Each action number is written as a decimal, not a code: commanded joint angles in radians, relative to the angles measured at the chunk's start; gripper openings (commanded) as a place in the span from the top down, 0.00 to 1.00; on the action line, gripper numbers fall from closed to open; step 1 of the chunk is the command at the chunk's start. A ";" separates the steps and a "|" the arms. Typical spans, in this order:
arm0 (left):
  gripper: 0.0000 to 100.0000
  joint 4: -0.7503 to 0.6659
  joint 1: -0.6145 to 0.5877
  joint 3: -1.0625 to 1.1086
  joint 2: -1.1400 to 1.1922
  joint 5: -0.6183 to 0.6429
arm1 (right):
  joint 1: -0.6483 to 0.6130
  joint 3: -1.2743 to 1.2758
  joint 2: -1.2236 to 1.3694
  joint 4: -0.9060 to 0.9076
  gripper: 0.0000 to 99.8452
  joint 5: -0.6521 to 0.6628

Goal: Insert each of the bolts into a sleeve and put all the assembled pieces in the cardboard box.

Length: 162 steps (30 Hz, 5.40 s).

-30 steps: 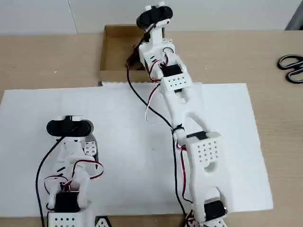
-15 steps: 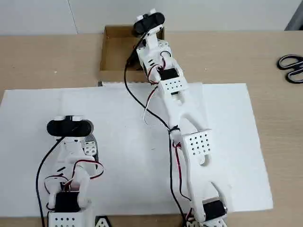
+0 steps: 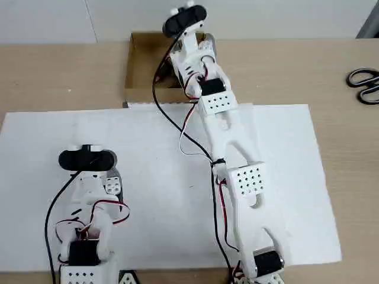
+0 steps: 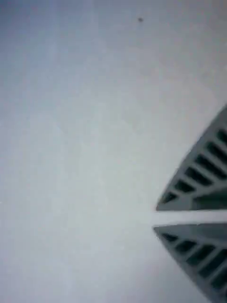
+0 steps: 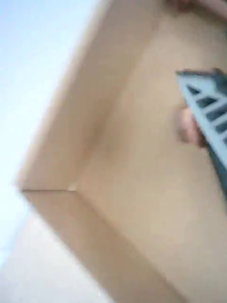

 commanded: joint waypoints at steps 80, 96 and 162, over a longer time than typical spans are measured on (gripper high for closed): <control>0.99 0.005 -0.005 -0.007 -0.005 -0.006 | 0.334 1.872 -1.940 0.599 1.00 -0.092; 0.99 0.005 -0.005 -0.007 -0.005 -0.006 | 0.334 2.513 -2.430 0.208 1.00 -0.091; 0.99 0.005 -0.005 -0.007 -0.005 -0.006 | 0.329 2.848 -2.910 0.366 1.00 -0.097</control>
